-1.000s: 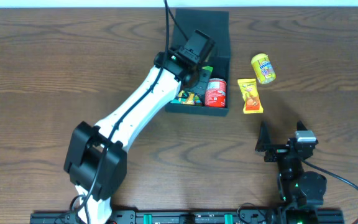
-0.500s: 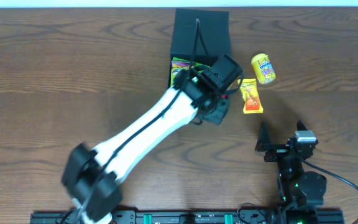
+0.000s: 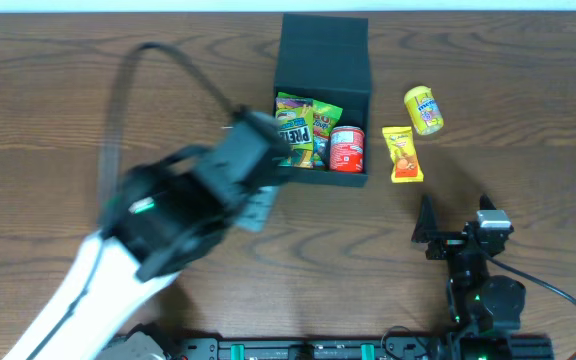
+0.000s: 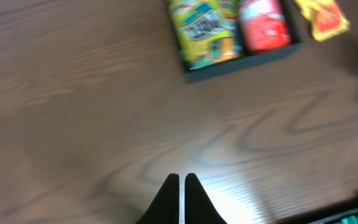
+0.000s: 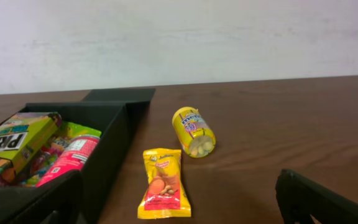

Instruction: Pack container

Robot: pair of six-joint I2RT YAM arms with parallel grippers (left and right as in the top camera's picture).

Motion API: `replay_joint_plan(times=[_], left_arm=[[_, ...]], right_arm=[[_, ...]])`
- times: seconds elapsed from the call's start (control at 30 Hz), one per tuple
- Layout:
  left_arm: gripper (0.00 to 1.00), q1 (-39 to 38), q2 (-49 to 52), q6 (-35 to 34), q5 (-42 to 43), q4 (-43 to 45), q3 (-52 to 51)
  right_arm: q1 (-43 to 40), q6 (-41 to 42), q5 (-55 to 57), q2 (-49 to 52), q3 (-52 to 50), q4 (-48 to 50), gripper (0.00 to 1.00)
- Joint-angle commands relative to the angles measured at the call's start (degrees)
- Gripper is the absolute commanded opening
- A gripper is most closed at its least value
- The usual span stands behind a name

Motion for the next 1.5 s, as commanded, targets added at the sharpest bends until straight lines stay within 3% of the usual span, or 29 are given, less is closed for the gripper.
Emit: replay_joint_plan(times=[0.0, 0.1, 0.2, 0.23, 0.33, 0.37, 0.6, 0.77, 0.83, 0.93, 0.97, 1.07, 1.2, 1.47], left_arm=[[0.06, 5.2, -6.6, -1.2, -3.0, -2.5, 0.7], [0.07, 11.8, -12.2, -2.4, -5.1, -4.5, -0.1], [0.27, 17.2, -17.4, -3.3, -5.8, -3.4, -3.2], [0.36, 18.5, -19.0, -3.3, -5.8, -2.6, -4.9], [0.92, 20.2, -22.1, -2.5, -5.8, 0.2, -11.1], [0.95, 20.2, -22.7, -1.4, -5.8, 1.5, -13.7], [0.95, 20.2, -21.7, -0.8, -5.9, 13.3, -29.1], [0.95, 20.2, -17.8, -2.0, -13.2, 18.0, -32.9], [0.95, 20.3, -15.4, -9.9, -20.3, 17.4, -33.1], [0.95, 22.5, -12.8, -29.6, -25.8, 13.9, -33.1], [0.95, 23.6, -12.2, -30.1, -24.8, 14.0, -33.1], [0.95, 26.9, -10.4, -25.6, -19.5, 15.8, -33.1], [0.95, 32.7, -7.5, -14.6, -8.6, 20.3, -33.1], [0.95, 48.4, -1.7, -8.3, 3.1, 21.5, -33.1]], right_arm=[[-0.3, 2.8, -0.3, -0.2, 0.1, -0.5, 0.99], [-0.3, 2.8, 0.1, -0.2, 2.6, -4.9, 0.99], [-0.3, 2.8, 5.3, -0.2, 8.2, -13.1, 0.99], [-0.3, 2.8, 7.1, -0.1, 10.2, -15.4, 0.99], [-0.3, 2.7, 10.8, 1.1, 17.7, -21.1, 0.99], [-0.3, 2.8, 10.9, 1.8, 20.1, -22.8, 0.99], [-0.3, 6.8, 10.4, 16.7, 35.8, -31.7, 0.99], [-0.3, 6.8, 7.8, 34.3, 49.7, -42.8, 0.99], [-0.3, 6.8, 5.5, 42.3, 56.8, -49.6, 0.99], [-0.3, 6.8, 2.5, 52.2, 65.4, -58.9, 0.99], [-0.3, 6.9, 1.7, 54.8, 67.4, -60.7, 0.99], [-0.3, 8.3, -3.8, 61.7, 71.1, -60.7, 0.99], [-0.3, 4.5, -10.4, 67.7, 71.5, -60.2, 0.99], [-0.3, 6.8, -11.0, 77.4, 71.5, -59.3, 0.99]])
